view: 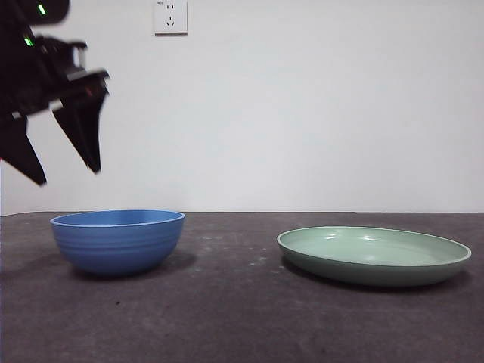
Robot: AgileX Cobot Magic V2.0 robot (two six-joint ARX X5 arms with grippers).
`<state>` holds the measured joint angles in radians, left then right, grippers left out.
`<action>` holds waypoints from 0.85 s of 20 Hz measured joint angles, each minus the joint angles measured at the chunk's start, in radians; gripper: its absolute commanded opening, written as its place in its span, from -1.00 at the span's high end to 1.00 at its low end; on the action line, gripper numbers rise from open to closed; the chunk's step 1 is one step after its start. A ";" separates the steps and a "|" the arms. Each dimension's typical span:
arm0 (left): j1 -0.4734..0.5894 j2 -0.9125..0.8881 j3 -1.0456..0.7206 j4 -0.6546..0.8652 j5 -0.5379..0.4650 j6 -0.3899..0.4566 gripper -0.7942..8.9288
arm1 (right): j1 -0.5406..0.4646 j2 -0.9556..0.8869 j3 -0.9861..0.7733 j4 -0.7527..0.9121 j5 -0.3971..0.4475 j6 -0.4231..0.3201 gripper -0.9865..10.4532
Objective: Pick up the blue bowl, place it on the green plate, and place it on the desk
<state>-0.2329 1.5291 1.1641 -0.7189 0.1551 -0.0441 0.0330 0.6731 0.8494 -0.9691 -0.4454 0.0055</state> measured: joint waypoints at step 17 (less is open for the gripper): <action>-0.008 0.179 0.000 0.062 -0.029 0.001 0.72 | 0.000 0.000 0.000 0.000 0.000 0.002 0.18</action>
<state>-0.2405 1.7084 1.1645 -0.6571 0.1265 -0.0429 0.0330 0.6731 0.8494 -0.9691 -0.4454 0.0071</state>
